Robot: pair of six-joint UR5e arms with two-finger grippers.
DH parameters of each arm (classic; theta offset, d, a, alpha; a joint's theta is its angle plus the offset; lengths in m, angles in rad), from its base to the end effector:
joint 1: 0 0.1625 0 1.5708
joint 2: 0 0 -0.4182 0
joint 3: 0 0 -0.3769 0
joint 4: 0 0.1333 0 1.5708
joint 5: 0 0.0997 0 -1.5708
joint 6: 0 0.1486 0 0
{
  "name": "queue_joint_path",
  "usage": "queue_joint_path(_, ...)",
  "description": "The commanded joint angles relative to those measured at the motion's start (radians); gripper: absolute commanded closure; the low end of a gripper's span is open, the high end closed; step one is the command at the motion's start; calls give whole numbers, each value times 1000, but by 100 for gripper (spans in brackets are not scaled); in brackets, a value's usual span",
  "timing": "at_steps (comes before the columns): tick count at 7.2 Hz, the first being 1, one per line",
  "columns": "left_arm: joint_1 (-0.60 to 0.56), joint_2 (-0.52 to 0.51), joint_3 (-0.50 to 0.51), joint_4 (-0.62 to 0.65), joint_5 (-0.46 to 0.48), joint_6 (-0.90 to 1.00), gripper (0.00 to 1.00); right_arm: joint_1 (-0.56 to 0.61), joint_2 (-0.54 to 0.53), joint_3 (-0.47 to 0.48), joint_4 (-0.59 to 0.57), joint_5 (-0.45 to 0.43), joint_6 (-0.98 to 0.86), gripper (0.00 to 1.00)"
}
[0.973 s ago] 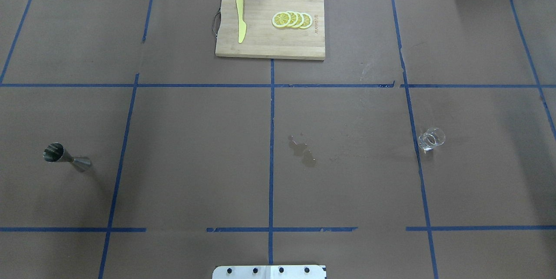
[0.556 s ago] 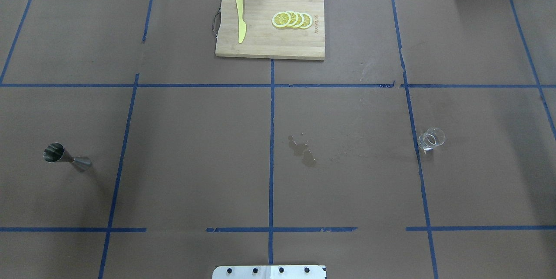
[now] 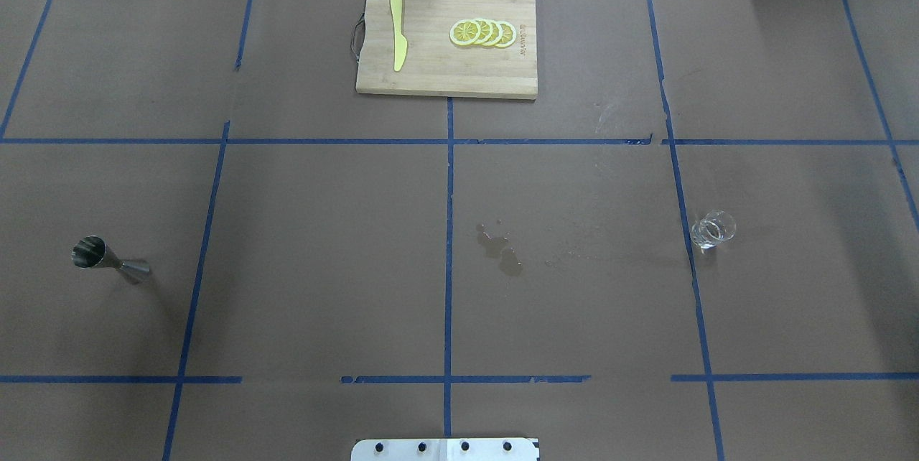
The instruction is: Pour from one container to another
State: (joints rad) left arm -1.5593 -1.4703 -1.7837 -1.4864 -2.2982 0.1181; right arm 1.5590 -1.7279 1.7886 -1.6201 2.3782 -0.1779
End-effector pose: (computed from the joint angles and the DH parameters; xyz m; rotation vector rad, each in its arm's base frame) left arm -0.0295 -0.4357 0.6445 0.0655 0.7255 0.1340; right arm 0.0211 -0.4119 0.6543 0.0778 -0.8049 -0.1839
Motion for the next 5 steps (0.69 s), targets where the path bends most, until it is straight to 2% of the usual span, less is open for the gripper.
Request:
queue_joint_path(1, 1, -7, 0, 2, 0, 0, 0, -2, -1, 2, 2, -1, -2, 0)
queue_joint_path(5, 4, -10, 1, 2, -1, 0, 0, -2, -1, 2, 2, 6, -2, 0)
